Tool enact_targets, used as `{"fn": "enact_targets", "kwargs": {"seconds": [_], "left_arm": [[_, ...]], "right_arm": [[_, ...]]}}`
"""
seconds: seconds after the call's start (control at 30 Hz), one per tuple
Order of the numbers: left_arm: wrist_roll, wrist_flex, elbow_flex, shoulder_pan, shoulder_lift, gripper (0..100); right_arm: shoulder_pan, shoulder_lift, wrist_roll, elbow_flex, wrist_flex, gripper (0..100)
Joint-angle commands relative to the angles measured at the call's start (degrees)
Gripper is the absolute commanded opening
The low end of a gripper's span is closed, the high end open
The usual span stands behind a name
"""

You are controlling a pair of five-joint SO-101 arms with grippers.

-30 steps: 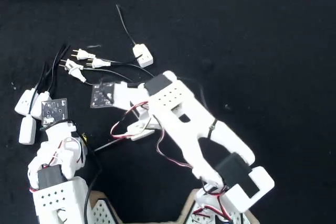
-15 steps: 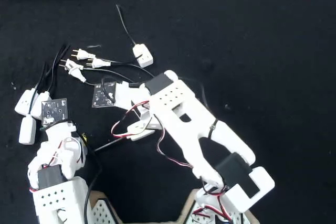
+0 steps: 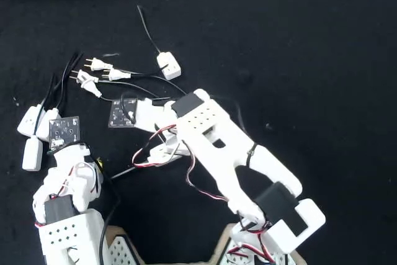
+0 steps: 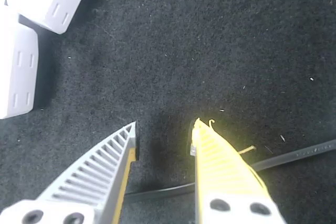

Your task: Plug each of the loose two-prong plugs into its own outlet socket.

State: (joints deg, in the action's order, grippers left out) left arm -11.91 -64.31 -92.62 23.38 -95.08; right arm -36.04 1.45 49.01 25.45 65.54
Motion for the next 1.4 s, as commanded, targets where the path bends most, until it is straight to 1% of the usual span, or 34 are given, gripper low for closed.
{"fn": "enact_targets", "kwargs": {"seconds": [0.0,0.07,0.13,0.2,0.3,0.4,0.47,0.53,0.63,0.8,0.87,0.97,1.37], "left_arm": [[0.6,0.9,2.9,0.1,-0.4,18],[0.6,0.9,2.9,0.1,-0.4,18],[0.6,0.9,2.9,0.1,-0.4,18],[0.6,0.9,2.9,0.1,-0.4,18],[0.6,1.0,2.9,0.5,-0.4,18],[1.0,1.0,3.2,0.7,-0.4,18],[1.1,1.1,3.4,2.2,-0.4,18],[1.2,1.1,4.2,4.5,-0.4,18],[4.7,1.4,5.0,7.8,-0.4,18],[8.4,2.6,6.2,12.4,-0.1,18],[9.2,2.6,6.3,13.6,-0.4,18],[9.6,2.6,6.4,13.5,-0.4,18],[9.3,2.7,6.2,13.2,-0.4,18]], "right_arm": [[-1.3,2.9,-5.1,-4.9,3.3,10.1],[-1.4,4.1,-6.5,-7.0,4.8,21.2],[-1.5,4.8,-6.0,-8.0,5.3,31.9],[-2.0,5.4,-5.1,-8.0,5.5,37.7],[-3.3,5.7,-4.8,-8.0,6.2,38.1],[-6.3,5.4,-4.7,-7.9,7.2,38.1],[-7.8,5.0,-4.7,-7.7,7.2,38.1],[-8.0,4.3,-4.7,-7.1,6.2,38.1],[-7.8,2.2,-4.7,-6.0,4.7,38.1],[-7.8,-2.1,-3.2,-4.9,1.7,38.1],[-7.9,-4.0,-3.2,-4.9,0.5,38.1],[-7.9,-7.3,-2.7,-5.2,-0.7,38.1],[-7.9,-14.9,12.9,-5.8,-0.9,38.1]]}}
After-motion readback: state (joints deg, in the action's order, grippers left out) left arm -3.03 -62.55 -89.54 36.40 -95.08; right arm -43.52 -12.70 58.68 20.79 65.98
